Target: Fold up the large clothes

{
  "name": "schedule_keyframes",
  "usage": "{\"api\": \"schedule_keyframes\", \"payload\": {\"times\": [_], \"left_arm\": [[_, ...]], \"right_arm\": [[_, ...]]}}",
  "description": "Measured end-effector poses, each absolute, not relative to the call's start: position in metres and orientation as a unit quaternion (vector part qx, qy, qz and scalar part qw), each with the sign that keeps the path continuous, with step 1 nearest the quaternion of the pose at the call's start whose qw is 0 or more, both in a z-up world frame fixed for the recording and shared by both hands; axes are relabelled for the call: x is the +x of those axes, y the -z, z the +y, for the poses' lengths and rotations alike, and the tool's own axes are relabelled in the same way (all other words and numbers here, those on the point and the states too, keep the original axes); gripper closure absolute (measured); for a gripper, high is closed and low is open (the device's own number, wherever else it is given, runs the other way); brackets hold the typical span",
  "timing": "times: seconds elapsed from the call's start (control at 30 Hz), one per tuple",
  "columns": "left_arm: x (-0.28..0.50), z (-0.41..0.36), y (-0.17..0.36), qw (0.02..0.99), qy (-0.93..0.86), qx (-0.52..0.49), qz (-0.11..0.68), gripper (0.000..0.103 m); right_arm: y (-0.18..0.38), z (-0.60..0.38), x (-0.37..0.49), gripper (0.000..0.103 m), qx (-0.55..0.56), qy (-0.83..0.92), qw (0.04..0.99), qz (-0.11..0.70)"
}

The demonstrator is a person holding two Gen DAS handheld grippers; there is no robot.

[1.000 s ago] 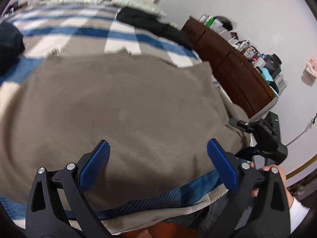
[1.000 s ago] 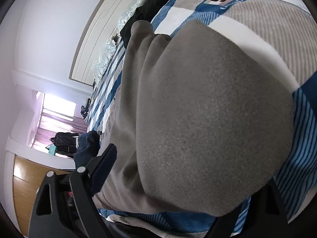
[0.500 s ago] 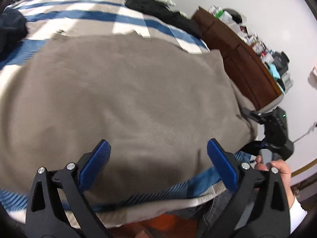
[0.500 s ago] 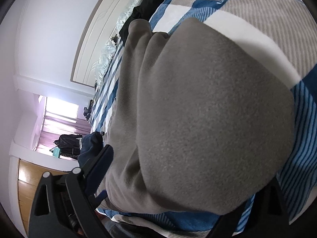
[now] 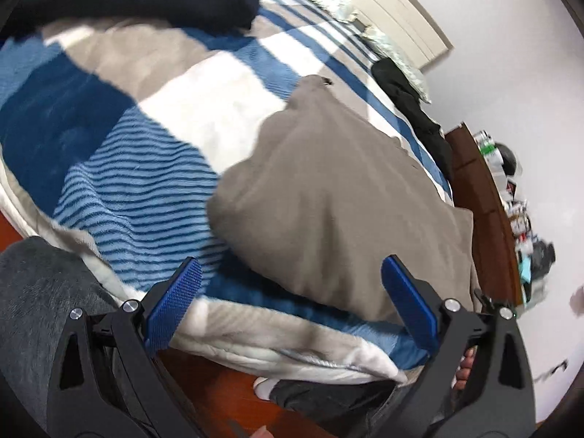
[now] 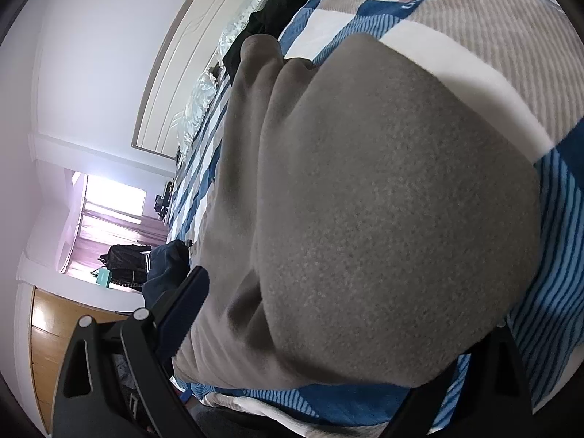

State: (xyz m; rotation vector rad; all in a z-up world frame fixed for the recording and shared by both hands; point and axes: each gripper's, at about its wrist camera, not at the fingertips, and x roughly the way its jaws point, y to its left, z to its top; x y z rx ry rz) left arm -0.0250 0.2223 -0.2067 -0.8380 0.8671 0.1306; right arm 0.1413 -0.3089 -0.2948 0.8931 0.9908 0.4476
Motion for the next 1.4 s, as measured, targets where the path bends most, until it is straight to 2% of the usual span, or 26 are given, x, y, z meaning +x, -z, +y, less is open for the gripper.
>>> {"api": "schedule_keyframes", "payload": {"times": [0.3,0.47,0.73,0.77,0.8,0.83,0.87,0.93,1.03,1.1,1.23,1.4], "left_arm": [[0.007,0.221,0.25,0.786,-0.036,-0.472,0.398,0.007],[0.02,0.21,0.252,0.786,-0.023,-0.486,0.382,0.007],[0.043,0.214,0.264,0.756,-0.032,-0.517,0.399,0.007],[0.044,0.214,0.263,0.755,-0.034,-0.518,0.401,0.007],[0.044,0.213,0.261,0.755,-0.036,-0.517,0.401,0.007],[0.043,0.212,0.258,0.757,-0.036,-0.516,0.398,0.01],[0.043,0.212,0.255,0.759,-0.032,-0.516,0.395,0.013],[0.042,0.211,0.248,0.766,-0.021,-0.511,0.39,0.039],[0.043,0.212,0.235,0.775,-0.001,-0.498,0.39,0.062],[0.046,0.211,0.22,0.785,0.02,-0.484,0.386,0.071],[0.047,0.21,0.185,0.805,0.046,-0.467,0.364,0.077],[0.043,0.217,0.135,0.823,0.07,-0.464,0.32,0.079]], "right_arm": [[0.293,-0.307,0.143,0.012,0.419,-0.203,0.758,0.457],[0.293,-0.305,0.146,0.011,0.421,-0.205,0.759,0.452],[0.302,-0.296,0.162,0.011,0.44,-0.176,0.743,0.473],[0.305,-0.293,0.165,0.015,0.437,-0.171,0.737,0.486],[0.308,-0.291,0.167,0.033,0.429,-0.162,0.737,0.497],[0.31,-0.29,0.167,0.045,0.423,-0.157,0.736,0.505],[0.311,-0.289,0.168,0.063,0.427,-0.162,0.731,0.507],[0.308,-0.288,0.166,0.071,0.433,-0.166,0.731,0.501],[0.29,-0.284,0.161,0.08,0.414,-0.179,0.751,0.482],[0.272,-0.28,0.158,0.083,0.401,-0.19,0.765,0.467],[0.227,-0.269,0.152,0.086,0.375,-0.217,0.79,0.433],[0.167,-0.254,0.148,0.086,0.355,-0.257,0.804,0.401]]}}
